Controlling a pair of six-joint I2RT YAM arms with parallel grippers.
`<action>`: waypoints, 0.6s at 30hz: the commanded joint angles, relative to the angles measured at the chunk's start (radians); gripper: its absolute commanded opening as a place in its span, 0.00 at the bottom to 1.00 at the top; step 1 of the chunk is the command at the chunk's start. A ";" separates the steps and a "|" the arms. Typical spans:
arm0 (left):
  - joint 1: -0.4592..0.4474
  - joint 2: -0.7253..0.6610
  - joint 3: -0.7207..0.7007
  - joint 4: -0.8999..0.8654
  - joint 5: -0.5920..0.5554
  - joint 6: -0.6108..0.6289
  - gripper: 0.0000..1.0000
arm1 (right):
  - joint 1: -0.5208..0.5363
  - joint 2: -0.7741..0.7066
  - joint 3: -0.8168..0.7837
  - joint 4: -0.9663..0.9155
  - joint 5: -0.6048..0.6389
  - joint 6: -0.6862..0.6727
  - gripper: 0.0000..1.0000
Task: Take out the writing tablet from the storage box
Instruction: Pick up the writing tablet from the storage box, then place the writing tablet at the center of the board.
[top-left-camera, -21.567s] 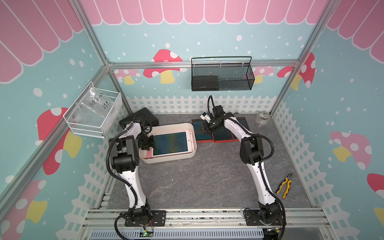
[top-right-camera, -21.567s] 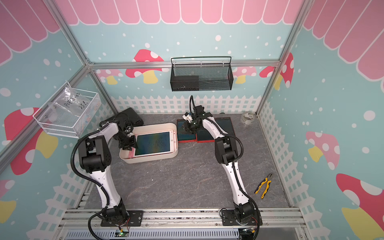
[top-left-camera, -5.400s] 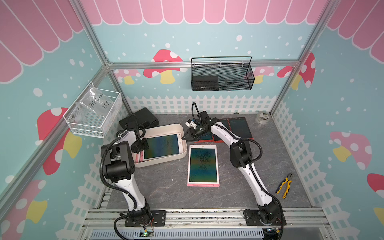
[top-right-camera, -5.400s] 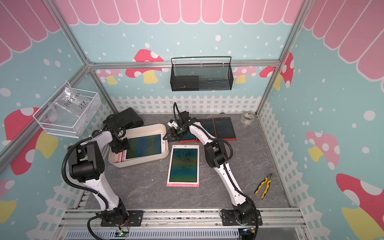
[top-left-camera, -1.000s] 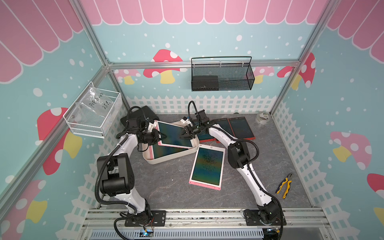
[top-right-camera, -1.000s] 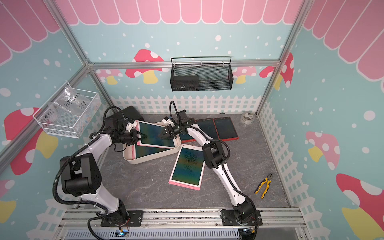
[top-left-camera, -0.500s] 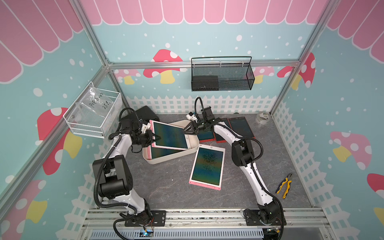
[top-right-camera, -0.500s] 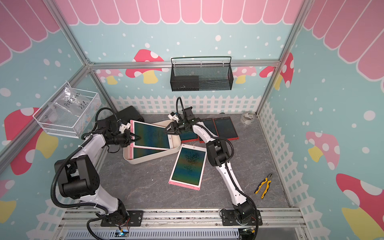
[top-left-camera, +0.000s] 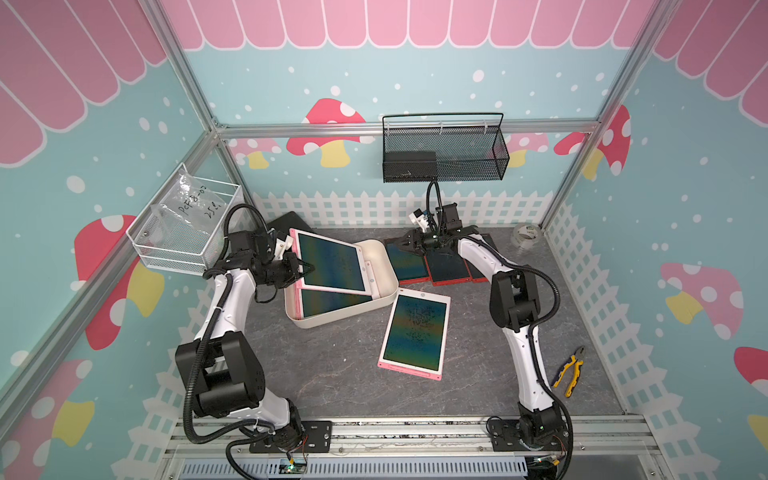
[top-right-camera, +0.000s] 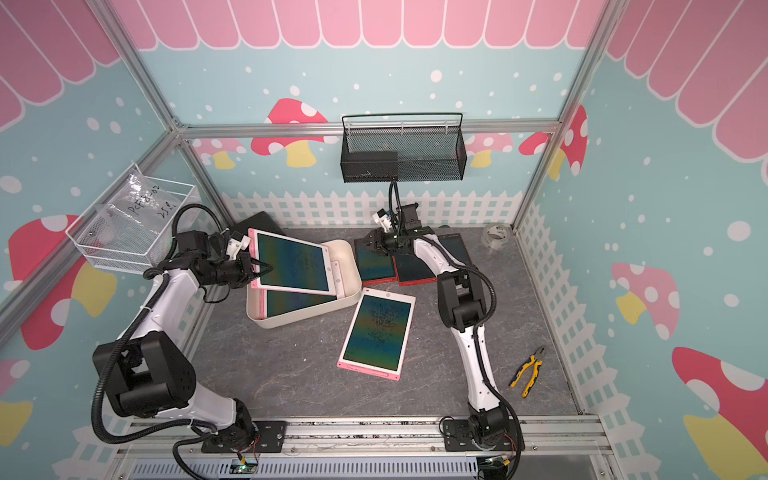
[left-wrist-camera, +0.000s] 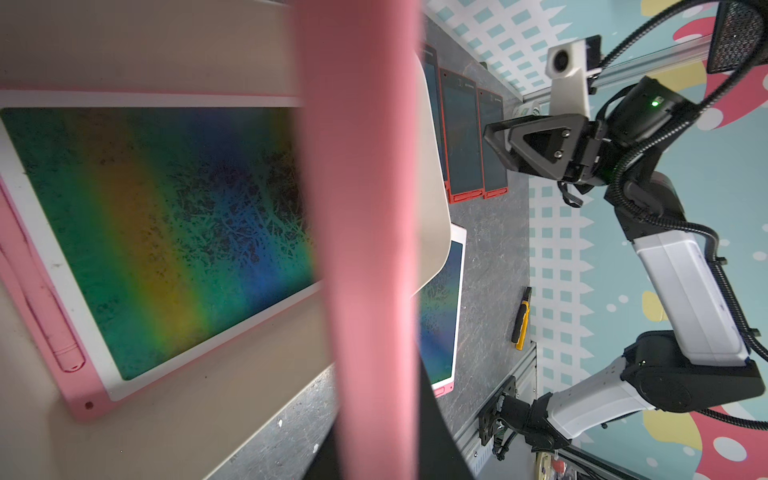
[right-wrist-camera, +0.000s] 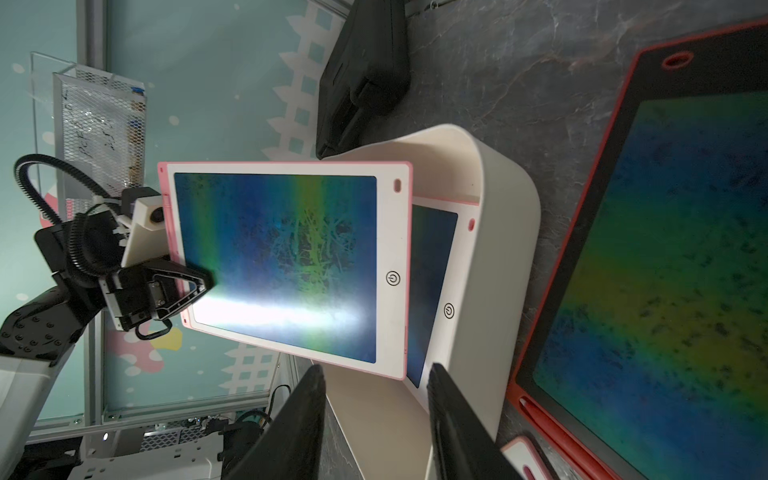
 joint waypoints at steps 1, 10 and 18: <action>-0.004 -0.076 0.039 -0.011 0.032 0.006 0.08 | 0.012 -0.002 -0.024 -0.023 0.021 -0.016 0.43; -0.066 -0.141 0.017 0.008 0.007 -0.075 0.08 | 0.011 -0.074 -0.139 -0.006 0.035 -0.033 0.43; -0.173 -0.226 -0.079 0.250 -0.093 -0.374 0.10 | -0.030 -0.336 -0.557 0.309 0.009 0.145 0.44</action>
